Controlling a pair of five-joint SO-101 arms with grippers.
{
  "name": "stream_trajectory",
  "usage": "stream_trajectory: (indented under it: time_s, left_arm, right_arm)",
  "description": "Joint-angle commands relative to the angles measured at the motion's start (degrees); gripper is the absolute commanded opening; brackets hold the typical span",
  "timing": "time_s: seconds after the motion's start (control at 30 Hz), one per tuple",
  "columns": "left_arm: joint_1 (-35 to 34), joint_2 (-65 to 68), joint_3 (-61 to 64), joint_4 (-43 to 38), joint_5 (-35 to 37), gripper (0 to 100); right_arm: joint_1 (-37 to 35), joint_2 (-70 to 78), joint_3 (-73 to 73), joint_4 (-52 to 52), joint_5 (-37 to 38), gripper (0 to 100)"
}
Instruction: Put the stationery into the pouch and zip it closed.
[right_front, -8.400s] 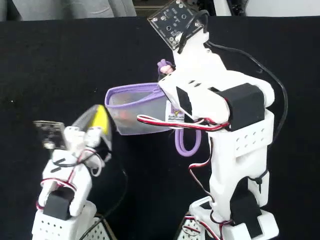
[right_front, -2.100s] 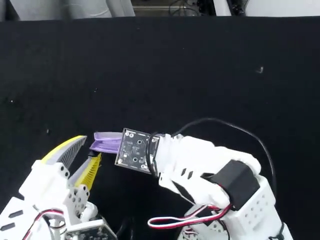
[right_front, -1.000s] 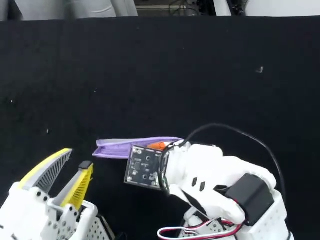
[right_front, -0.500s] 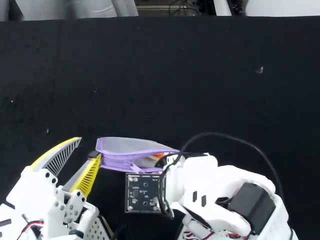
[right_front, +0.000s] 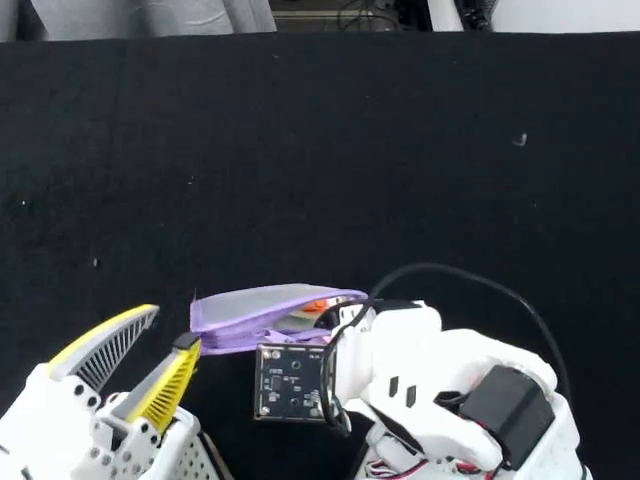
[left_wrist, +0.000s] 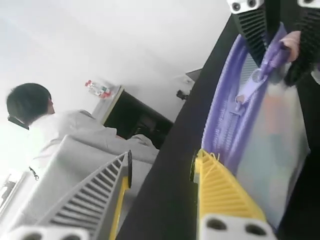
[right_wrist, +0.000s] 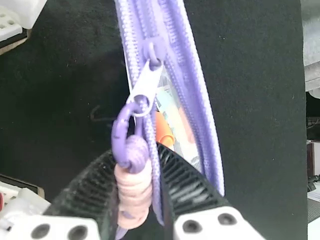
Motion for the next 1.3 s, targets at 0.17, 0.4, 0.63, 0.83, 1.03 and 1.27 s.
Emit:
stream_trajectory:
  time_s: [0.17,0.4,0.63,0.83,1.03,1.27]
  left_arm:
    - [2.42,8.09,-6.90,9.58,2.11,21]
    - [10.86,17.67,-14.46,10.29,12.04,21]
    - [14.11,23.82,-16.13,10.73,14.07,21]
    - [14.37,24.79,-12.44,10.81,13.89,21]
    - [13.76,24.79,-5.49,10.81,10.90,21]
    - [13.76,24.79,-1.45,10.64,9.14,21]
  right_arm:
    - [1.49,-0.57,-0.92,1.32,0.35,1.1]
    - [1.49,-0.57,-0.92,1.14,0.09,1.1]
    - [1.49,-0.57,-0.92,1.14,0.09,1.1]
    - [1.49,-0.57,-0.92,1.14,0.09,1.1]
    - [1.49,-0.57,-0.92,1.14,0.18,1.1]
    - [1.49,-0.57,-0.92,1.14,0.09,1.1]
